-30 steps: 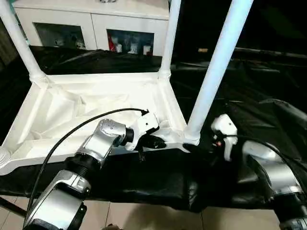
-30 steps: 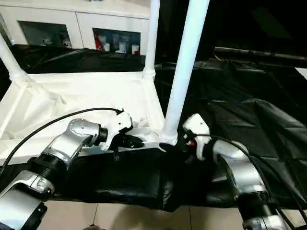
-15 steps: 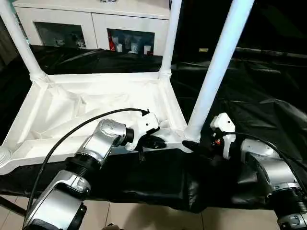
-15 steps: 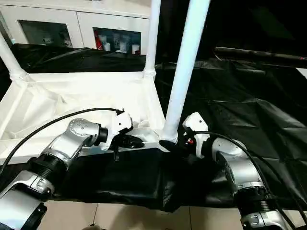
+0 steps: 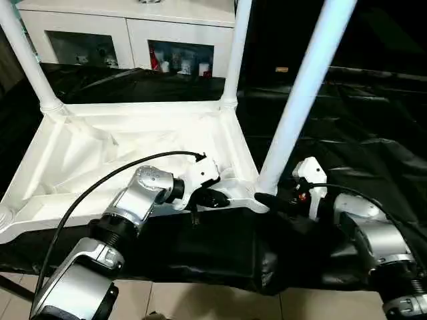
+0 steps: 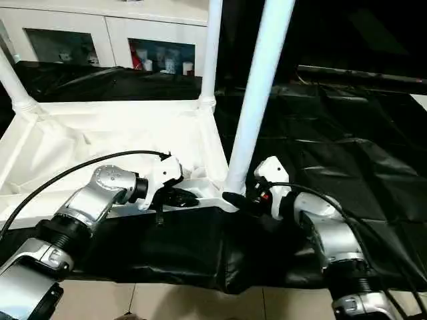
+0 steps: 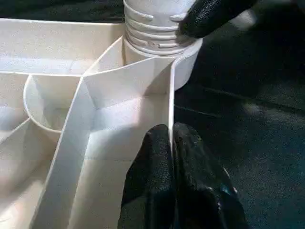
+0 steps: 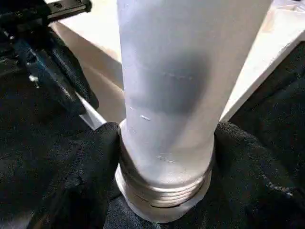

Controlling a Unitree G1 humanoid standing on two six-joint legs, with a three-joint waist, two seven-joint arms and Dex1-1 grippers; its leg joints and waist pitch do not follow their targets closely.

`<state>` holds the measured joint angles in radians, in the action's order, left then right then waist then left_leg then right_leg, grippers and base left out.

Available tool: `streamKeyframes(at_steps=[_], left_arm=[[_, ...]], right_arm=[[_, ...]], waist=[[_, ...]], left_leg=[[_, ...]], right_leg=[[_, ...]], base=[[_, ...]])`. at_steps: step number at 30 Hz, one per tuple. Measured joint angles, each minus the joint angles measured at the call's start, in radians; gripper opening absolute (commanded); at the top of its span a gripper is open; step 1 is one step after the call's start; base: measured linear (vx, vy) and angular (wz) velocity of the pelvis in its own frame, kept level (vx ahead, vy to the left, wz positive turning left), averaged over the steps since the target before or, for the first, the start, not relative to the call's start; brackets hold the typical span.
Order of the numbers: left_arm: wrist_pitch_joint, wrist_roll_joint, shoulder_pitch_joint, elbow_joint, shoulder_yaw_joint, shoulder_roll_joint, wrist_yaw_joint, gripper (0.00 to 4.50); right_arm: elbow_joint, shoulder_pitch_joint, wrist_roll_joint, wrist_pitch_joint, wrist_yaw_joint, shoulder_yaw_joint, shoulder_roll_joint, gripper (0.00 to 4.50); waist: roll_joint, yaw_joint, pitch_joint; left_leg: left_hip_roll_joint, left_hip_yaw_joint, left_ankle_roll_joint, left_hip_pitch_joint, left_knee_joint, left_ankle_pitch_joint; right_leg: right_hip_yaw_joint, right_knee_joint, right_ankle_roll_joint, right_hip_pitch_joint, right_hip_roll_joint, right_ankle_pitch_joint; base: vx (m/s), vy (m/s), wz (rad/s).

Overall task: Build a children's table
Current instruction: Rotate leg to tighten

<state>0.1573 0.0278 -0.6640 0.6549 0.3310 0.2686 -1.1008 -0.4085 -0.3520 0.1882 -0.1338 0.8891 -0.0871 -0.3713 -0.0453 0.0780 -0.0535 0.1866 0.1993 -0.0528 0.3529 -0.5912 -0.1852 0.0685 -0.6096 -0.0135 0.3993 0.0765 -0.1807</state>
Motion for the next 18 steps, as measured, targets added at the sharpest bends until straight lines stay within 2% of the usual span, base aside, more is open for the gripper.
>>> streamKeyframes(at_steps=[3,6,8,13,15,18], left_arm=[[0.000,0.016,-0.011,0.031,-0.012,-0.021,0.066,0.00],[0.017,0.037,-0.046,0.091,-0.021,-0.077,0.165,0.00],[0.032,0.049,-0.075,0.138,-0.027,-0.125,0.247,0.00],[0.010,0.066,-0.105,0.205,-0.034,-0.173,0.350,0.00],[-0.004,0.070,-0.109,0.216,-0.034,-0.174,0.351,0.00],[-0.030,0.081,-0.114,0.232,-0.037,-0.174,0.351,0.00]], right_arm=[[-0.031,0.000,-0.011,0.010,-0.135,0.021,0.068,2.72],[-0.064,-0.015,-0.030,0.004,-0.306,0.053,0.154,2.72],[-0.088,-0.042,-0.045,-0.016,-0.430,0.083,0.208,2.72],[-0.137,-0.089,-0.083,-0.016,-0.587,0.099,0.273,2.72],[-0.148,-0.096,-0.085,-0.007,-0.594,0.100,0.278,3.42],[-0.156,-0.099,-0.085,0.013,-0.597,0.103,0.289,3.62]], waist=[[-0.004,-0.010,0.003],[-0.007,-0.020,0.005],[-0.006,-0.023,0.006],[0.001,-0.027,0.006],[0.003,-0.027,0.005],[0.005,-0.028,0.005]], left_leg=[[-0.001,-0.001,0.000,-0.002,0.000,0.000],[-0.001,-0.002,0.000,-0.002,-0.001,0.000],[-0.002,-0.003,0.000,-0.002,0.000,0.000],[-0.005,-0.003,0.001,-0.002,0.001,0.000],[-0.005,-0.004,0.001,-0.002,0.002,0.000],[-0.005,-0.004,0.001,-0.002,0.003,0.000]], right_leg=[[0.000,0.001,0.000,-0.002,0.000,0.000],[0.000,0.006,0.001,-0.003,0.000,0.000],[0.001,0.013,0.001,-0.005,0.000,0.000],[0.000,0.024,0.001,-0.006,0.001,0.000],[0.001,0.026,0.000,-0.008,0.001,0.000],[0.001,0.028,0.000,-0.008,0.001,0.000]], base=[[0.000,0.000,0.00],[0.000,0.000,0.00],[0.000,0.000,0.00],[0.000,0.000,0.00],[0.000,0.000,0.00],[0.000,0.000,0.00]])
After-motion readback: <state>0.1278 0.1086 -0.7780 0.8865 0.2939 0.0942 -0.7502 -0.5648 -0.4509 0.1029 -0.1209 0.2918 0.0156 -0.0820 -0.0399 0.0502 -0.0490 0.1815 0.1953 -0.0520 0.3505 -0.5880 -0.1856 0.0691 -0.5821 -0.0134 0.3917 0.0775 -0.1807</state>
